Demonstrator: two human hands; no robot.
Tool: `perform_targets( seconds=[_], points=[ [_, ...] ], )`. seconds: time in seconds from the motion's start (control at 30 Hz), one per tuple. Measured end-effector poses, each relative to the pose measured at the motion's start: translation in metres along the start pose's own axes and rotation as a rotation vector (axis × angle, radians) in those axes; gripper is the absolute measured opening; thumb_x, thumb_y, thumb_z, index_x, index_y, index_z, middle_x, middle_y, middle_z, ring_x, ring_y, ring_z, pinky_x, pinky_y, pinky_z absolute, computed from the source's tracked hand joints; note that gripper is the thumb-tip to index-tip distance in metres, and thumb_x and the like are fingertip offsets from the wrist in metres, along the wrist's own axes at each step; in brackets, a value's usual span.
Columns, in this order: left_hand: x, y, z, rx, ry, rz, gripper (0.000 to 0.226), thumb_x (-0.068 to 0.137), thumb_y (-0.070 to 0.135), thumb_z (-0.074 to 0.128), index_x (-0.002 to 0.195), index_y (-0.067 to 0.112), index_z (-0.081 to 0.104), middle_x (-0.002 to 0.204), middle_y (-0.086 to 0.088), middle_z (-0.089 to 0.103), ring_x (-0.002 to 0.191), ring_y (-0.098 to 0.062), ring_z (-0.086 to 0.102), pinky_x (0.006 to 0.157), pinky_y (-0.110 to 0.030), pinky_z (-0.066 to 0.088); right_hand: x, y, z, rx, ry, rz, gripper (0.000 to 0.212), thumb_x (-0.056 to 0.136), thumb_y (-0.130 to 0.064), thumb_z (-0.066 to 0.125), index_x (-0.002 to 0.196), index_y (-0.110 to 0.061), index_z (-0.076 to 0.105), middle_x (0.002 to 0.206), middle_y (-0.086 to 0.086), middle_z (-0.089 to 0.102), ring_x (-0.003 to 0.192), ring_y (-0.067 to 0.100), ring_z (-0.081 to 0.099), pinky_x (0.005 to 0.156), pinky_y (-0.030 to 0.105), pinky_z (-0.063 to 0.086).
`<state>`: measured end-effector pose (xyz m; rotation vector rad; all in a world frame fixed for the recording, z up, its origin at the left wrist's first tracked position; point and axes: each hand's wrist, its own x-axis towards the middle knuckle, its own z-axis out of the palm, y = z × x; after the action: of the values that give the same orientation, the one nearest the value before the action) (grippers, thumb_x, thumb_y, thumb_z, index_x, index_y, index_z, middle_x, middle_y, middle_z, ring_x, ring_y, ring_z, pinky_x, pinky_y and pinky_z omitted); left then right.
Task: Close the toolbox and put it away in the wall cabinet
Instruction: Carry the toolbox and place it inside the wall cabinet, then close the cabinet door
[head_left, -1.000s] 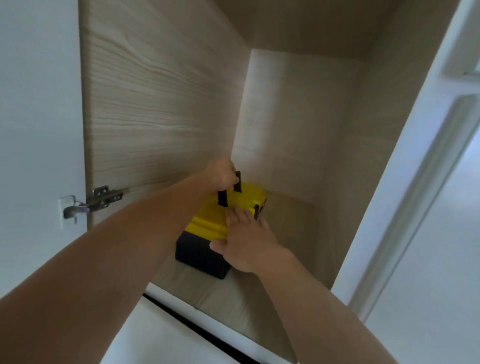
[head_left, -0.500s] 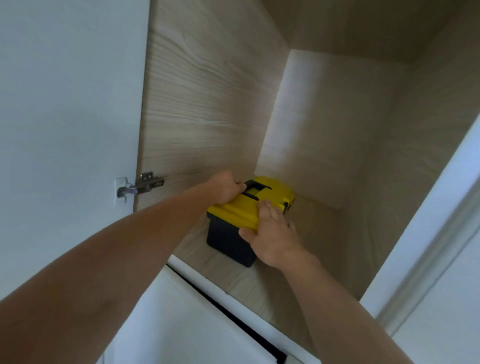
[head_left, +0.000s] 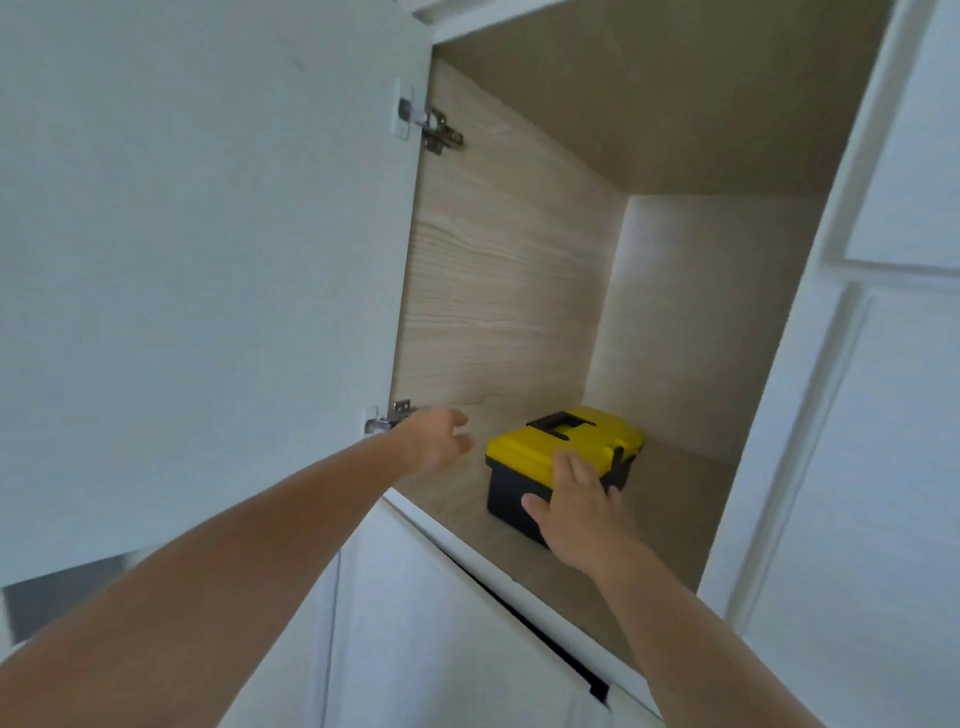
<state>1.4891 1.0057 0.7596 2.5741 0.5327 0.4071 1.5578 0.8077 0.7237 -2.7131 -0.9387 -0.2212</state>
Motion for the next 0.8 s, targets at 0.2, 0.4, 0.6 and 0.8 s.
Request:
perform_targets(
  seconds=[0.2,0.4,0.6,0.8],
  points=[
    [-0.095,-0.040,-0.050,0.286,0.206,-0.117,0.047,0.095,0.034,0.046,0.138,0.018,0.050,0.144,-0.009,0.049,0.130,-0.030,0.046,0.106,-0.043,0.040,-0.045,-0.024,-0.005,0.052,0.072,-0.184,0.069,0.100,-0.047,0.035,0.154,-0.016,0.004,0.163,0.005,0.004,0.147,0.024,0.007,0.116,0.050,0.014],
    [-0.211,-0.100,-0.124,0.370,0.708,-0.301,0.041,0.093,0.022,0.046,0.133,0.014,0.055,0.139,-0.009,0.051,0.124,-0.031,0.047,0.097,-0.041,0.042,-0.079,-0.092,-0.013,0.022,0.160,-0.493,0.067,0.100,-0.047,0.033,0.153,-0.017,0.005,0.164,0.004,0.002,0.148,0.021,0.002,0.116,0.044,0.010],
    [-0.271,-0.141,-0.163,0.058,1.024,-0.597,0.048,0.083,0.004,0.052,0.132,0.003,0.051,0.133,-0.025,0.049,0.119,-0.043,0.046,0.096,-0.049,0.042,-0.091,-0.157,-0.037,-0.170,0.220,-0.755,0.065,0.102,-0.044,0.026,0.154,-0.019,-0.004,0.163,0.003,-0.009,0.148,0.021,-0.006,0.118,0.043,0.005],
    [-0.282,-0.195,-0.193,-0.282,0.943,-0.643,0.072,0.078,0.006,0.060,0.144,0.003,0.032,0.142,-0.022,0.041,0.125,-0.041,0.046,0.102,-0.047,0.042,-0.089,-0.293,-0.067,-0.207,0.357,-1.018,0.061,0.103,-0.036,0.030,0.154,-0.020,0.001,0.164,0.005,-0.005,0.149,0.023,-0.004,0.118,0.044,0.002]
  ],
)
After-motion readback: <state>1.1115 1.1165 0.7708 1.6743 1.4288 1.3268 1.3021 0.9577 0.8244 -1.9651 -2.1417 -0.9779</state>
